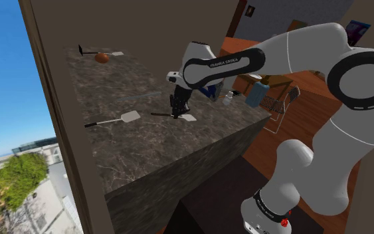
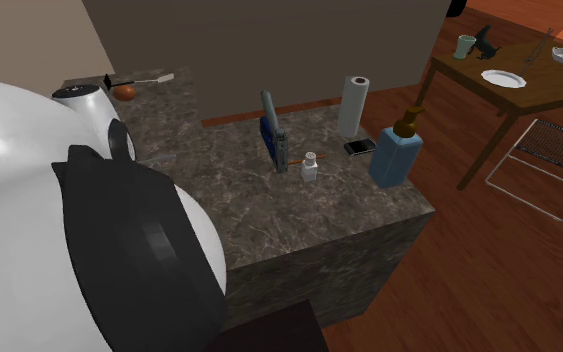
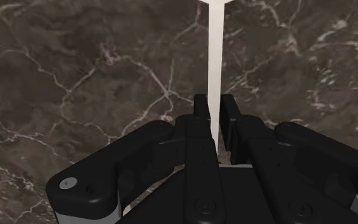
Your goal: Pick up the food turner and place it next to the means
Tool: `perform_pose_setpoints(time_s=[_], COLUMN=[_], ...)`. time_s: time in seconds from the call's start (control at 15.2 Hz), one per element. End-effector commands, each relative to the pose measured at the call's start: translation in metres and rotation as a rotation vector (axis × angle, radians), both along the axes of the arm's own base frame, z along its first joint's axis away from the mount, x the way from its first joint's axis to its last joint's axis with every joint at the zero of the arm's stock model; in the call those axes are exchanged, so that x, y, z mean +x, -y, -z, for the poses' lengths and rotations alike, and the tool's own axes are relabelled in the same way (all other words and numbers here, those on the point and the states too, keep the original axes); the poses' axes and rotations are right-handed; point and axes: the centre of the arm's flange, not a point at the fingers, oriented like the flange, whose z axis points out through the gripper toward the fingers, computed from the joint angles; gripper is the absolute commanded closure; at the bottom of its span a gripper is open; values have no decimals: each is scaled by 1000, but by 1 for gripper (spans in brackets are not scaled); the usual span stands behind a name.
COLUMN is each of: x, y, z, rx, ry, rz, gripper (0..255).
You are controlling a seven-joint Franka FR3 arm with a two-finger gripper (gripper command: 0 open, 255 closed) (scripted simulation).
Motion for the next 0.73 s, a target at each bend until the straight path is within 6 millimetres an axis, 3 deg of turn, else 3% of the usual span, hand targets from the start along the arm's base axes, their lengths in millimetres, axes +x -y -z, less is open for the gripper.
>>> perform_pose_setpoints(time_s=[0.0,0.2,0.66], x=[0,0,0], y=[1,1,1], z=[10,25,25], rx=[0,0,0], ry=[0,0,0], rz=[0,0,0], gripper=[255,255,255])
